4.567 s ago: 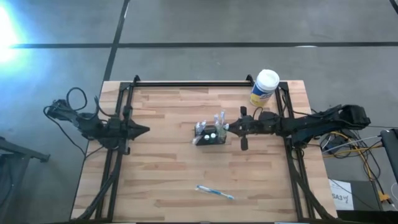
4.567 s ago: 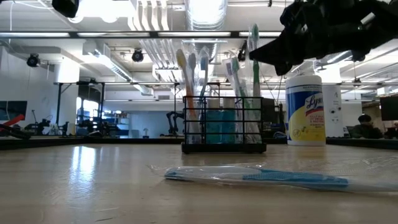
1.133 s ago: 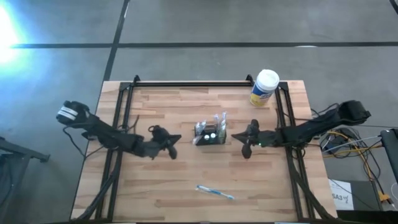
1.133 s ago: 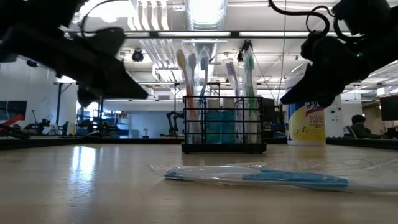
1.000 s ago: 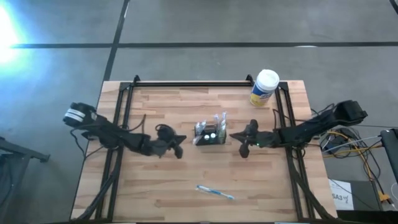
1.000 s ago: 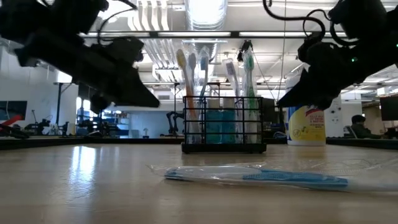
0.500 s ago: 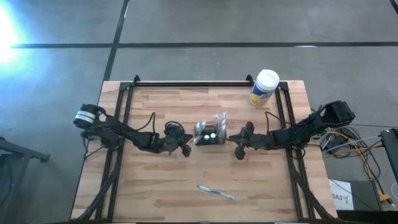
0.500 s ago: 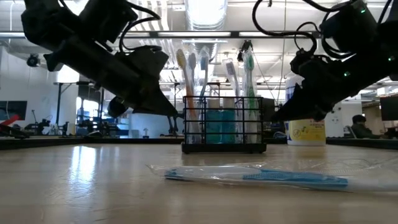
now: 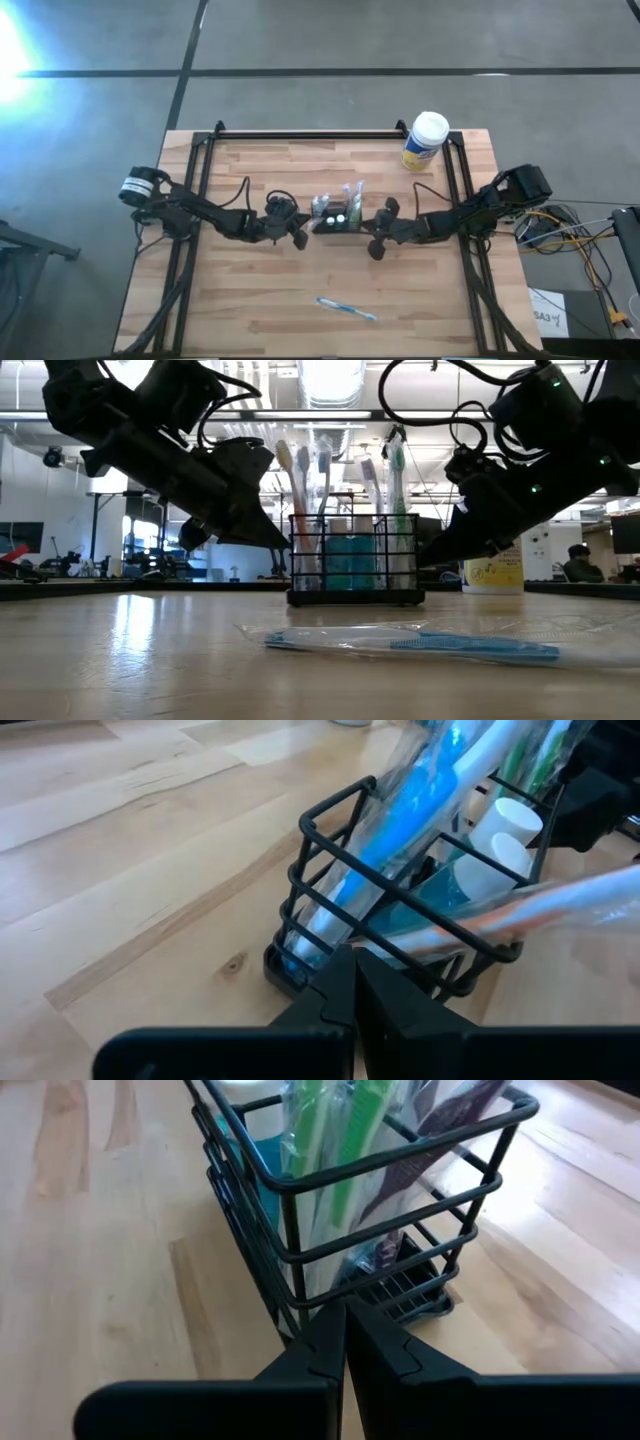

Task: Pick & Place toothbrushing station
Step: Adjust the wire organizer, then put the blue toothbrush into the wire organizer

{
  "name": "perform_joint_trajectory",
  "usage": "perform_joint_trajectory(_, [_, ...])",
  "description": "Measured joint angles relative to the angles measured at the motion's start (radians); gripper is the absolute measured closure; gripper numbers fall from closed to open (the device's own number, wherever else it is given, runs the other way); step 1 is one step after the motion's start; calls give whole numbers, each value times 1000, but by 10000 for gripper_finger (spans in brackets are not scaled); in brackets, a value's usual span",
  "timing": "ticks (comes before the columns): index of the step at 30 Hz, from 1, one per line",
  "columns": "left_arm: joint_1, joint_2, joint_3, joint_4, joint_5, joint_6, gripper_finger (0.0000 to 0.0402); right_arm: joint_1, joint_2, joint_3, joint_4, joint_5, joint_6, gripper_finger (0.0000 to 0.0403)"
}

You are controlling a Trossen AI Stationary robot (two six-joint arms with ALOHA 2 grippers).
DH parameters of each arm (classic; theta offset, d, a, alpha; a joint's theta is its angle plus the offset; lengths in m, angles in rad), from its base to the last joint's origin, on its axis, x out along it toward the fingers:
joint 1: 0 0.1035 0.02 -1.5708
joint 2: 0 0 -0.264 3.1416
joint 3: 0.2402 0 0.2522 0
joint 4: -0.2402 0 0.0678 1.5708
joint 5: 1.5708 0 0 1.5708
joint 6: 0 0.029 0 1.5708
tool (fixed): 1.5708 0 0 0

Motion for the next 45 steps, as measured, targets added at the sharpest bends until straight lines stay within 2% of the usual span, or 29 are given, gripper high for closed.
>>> perform_joint_trajectory(14, [3, 0, 0, -1, 9, 14, 398, 1, 2, 9, -1, -26, 7, 392])
perform_joint_trajectory(20, [1, -7, 0, -3, 19, 77, 392, 1, -11, 6, -28, -26, 14, 392])
perform_joint_trajectory(28, [0, -69, -8, -81, 33, 145, 377, 1, -110, -30, -57, -68, -18, 392])
perform_joint_trajectory(33, [-8, -213, -10, -296, 79, 288, 377, 3, -283, -32, -251, -152, -81, 392])
perform_joint_trajectory(38, [-44, -420, -14, -487, 216, 556, 381, 5, -497, -46, -277, -399, -273, 392])
perform_joint_trajectory(41, [-64, -574, -41, -486, 253, 632, 394, 5, -641, -60, -251, -466, -341, 392])
perform_joint_trajectory(45, [-67, -808, -112, -422, 328, 741, 395, 5, -823, -95, -231, -471, -366, 392])
